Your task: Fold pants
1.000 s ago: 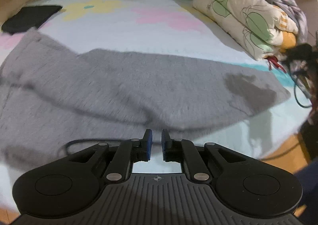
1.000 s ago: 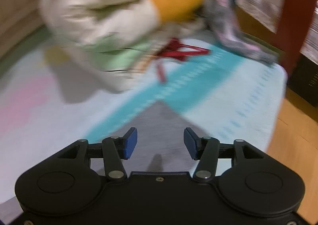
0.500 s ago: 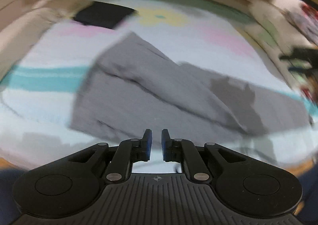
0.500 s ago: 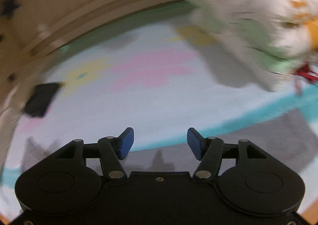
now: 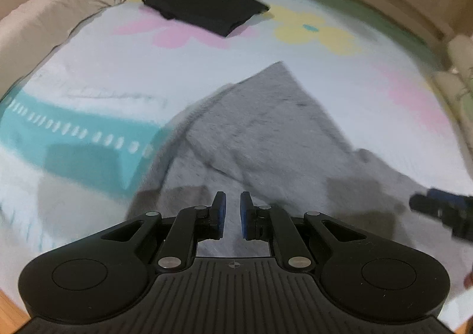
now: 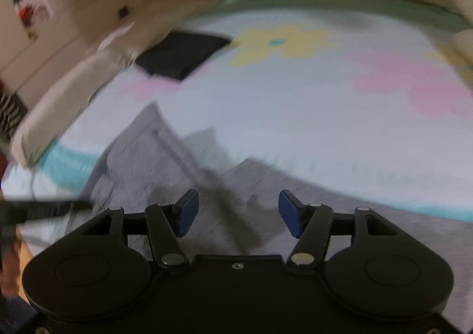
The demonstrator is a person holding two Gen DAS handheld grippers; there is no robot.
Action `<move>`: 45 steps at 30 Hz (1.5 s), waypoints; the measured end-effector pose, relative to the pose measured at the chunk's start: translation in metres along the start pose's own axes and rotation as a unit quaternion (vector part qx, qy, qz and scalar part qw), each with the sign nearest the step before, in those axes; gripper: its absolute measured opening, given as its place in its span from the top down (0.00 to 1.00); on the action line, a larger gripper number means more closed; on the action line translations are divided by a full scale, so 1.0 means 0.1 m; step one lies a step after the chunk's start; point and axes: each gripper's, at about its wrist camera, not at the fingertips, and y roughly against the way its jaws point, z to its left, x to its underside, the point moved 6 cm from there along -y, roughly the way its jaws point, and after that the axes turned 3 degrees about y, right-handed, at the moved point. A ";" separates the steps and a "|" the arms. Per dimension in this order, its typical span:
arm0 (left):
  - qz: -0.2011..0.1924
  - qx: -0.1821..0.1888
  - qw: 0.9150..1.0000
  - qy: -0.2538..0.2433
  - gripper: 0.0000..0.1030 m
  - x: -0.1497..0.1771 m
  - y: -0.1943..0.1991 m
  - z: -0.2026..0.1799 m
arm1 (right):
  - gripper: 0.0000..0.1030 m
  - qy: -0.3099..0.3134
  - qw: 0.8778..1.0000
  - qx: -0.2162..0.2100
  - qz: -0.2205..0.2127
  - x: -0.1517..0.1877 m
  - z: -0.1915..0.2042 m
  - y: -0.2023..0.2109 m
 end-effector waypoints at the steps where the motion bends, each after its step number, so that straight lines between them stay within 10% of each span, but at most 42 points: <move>1: 0.009 -0.013 1.000 0.003 0.90 -0.03 -0.09 0.06 | 0.37 0.003 1.000 -0.002 0.007 0.04 0.06 -0.08; 13: 0.031 -0.006 0.999 0.010 0.90 -0.12 -0.43 0.26 | 0.39 0.020 0.998 -0.030 0.058 0.13 0.30 -0.67; 16: 0.025 -0.008 0.999 0.026 0.90 -0.15 -0.26 0.31 | 0.79 0.048 0.997 -0.017 0.050 0.15 0.38 -0.62; 19: -0.031 -0.018 0.998 0.050 0.90 -0.20 0.16 0.46 | 0.80 0.103 0.994 -0.013 0.019 0.18 0.56 -0.42; 25: -0.144 -0.038 0.985 0.083 0.90 -0.17 1.02 0.71 | 0.80 0.234 0.970 -0.057 -0.018 0.55 1.13 0.08; 31: -0.147 -0.015 0.985 0.087 0.91 -0.05 1.17 0.66 | 0.80 0.362 0.930 -0.058 0.025 1.28 1.49 0.01; 36: -0.108 0.027 0.993 0.025 0.91 0.06 0.97 0.37 | 0.79 0.393 0.918 -0.040 0.018 1.45 1.54 0.05; 45: 0.098 0.047 0.993 -0.052 0.90 0.76 0.15 -0.06 | 0.73 0.372 0.926 -0.053 0.015 1.35 1.55 0.00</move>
